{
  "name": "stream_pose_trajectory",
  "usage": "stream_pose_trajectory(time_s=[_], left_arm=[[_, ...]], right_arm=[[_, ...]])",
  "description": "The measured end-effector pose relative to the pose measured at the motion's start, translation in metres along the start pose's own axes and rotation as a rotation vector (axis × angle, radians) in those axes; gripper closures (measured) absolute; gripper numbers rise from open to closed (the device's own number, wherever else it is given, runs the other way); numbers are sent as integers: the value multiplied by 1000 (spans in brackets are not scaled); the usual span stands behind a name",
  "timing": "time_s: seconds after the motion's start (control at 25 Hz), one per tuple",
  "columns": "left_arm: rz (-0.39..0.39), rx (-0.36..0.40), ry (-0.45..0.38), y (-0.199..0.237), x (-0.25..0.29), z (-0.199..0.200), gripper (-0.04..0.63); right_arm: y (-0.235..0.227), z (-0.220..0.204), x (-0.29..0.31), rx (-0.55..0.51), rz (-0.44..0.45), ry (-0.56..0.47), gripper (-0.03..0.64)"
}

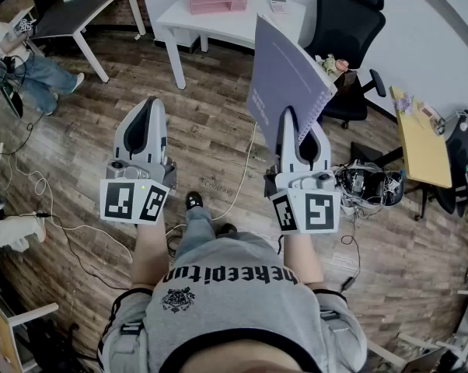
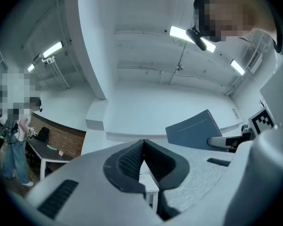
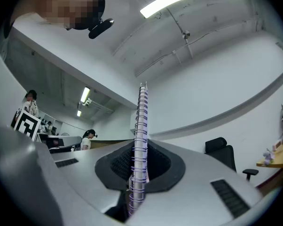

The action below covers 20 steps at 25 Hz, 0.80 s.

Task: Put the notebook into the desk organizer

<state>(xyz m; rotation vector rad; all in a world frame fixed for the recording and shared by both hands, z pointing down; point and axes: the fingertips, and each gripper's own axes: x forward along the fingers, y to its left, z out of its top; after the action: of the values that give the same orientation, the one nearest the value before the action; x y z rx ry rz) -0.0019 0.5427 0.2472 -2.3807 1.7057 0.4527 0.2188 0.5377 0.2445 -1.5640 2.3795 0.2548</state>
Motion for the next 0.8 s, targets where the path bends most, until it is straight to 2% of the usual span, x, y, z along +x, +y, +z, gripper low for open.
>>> stream_pose_trajectory(time_s=[0.8], left_arm=[[-5, 8, 15, -6, 15, -12, 592]], right_arm=[[-12, -13, 8, 21, 11, 21, 584]])
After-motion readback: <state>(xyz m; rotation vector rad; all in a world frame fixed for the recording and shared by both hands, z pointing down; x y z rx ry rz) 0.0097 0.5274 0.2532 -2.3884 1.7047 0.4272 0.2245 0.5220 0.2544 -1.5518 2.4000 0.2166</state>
